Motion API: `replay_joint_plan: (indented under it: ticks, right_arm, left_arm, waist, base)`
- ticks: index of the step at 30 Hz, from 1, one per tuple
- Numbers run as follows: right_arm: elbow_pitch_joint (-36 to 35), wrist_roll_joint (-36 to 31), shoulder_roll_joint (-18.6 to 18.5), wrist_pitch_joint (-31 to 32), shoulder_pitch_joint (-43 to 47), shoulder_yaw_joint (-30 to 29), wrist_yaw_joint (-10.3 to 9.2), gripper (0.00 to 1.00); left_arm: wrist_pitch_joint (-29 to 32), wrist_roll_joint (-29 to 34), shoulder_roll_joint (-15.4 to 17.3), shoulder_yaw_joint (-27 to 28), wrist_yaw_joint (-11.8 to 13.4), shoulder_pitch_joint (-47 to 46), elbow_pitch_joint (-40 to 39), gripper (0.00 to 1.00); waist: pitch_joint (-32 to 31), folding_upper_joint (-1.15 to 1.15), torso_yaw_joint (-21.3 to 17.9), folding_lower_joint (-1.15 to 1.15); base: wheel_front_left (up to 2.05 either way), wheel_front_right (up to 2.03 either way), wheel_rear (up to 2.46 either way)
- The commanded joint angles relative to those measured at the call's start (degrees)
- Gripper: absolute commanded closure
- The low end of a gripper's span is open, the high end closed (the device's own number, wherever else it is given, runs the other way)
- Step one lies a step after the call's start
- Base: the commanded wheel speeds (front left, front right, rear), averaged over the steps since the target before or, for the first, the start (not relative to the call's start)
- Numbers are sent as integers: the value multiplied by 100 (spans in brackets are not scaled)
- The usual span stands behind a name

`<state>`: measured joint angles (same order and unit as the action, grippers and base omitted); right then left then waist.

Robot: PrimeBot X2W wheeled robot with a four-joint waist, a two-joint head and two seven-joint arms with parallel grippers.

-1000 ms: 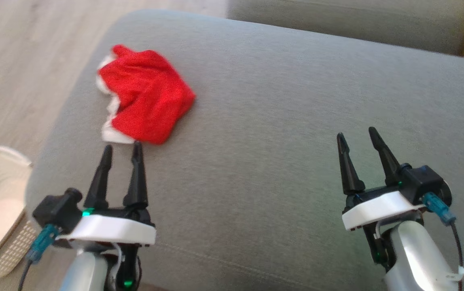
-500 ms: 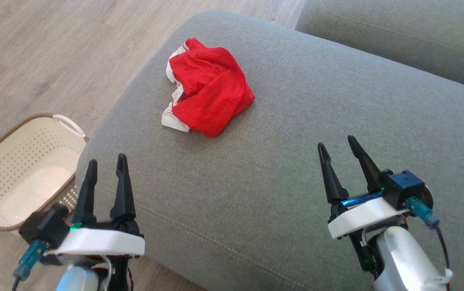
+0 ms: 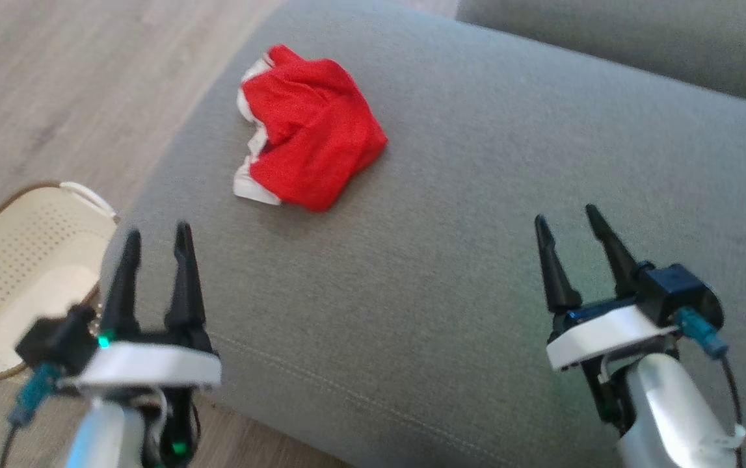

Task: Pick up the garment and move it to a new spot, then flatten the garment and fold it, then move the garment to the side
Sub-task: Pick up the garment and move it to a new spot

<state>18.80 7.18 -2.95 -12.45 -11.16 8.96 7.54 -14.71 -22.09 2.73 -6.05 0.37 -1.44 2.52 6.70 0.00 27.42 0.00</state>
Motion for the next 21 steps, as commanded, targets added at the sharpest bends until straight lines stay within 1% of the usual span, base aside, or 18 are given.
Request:
replay_joint_plan:
  ticks: [1,4,7,10,16,21]
  right_arm:
    - [-249,-75,7,18,-230,76,-5,0]
    - [-538,-304,7,144,-284,-85,-5,0]
    - [-899,-503,7,298,-327,-231,-5,0]
    - [-1273,-709,7,473,-391,-279,-5,0]
    - [-1905,-944,7,747,-492,-265,-5,0]
    - [-2210,-1025,7,884,-526,-226,-5,0]
  left_arm:
    - [-29,78,15,271,-54,-447,-161,0]
    - [-29,233,17,559,-236,-840,51,0]
    - [-29,422,82,784,-435,-1336,434,0]
    - [-29,492,329,795,-590,-1890,1132,0]
    - [367,637,889,396,-729,-3035,2557,0]
    - [606,557,1149,109,-772,-3774,3483,0]
  waist:
    - [258,0,-231,0]
    - [561,0,-451,0]
    - [876,0,-634,0]
    - [1190,0,-817,0]
    - [1648,0,-1085,0]
    - [1879,0,-1272,0]
  base:
    - [0,0,0]
    - [0,0,0]
    - [0,0,0]
    - [0,0,0]
    - [0,0,0]
    - [0,0,0]
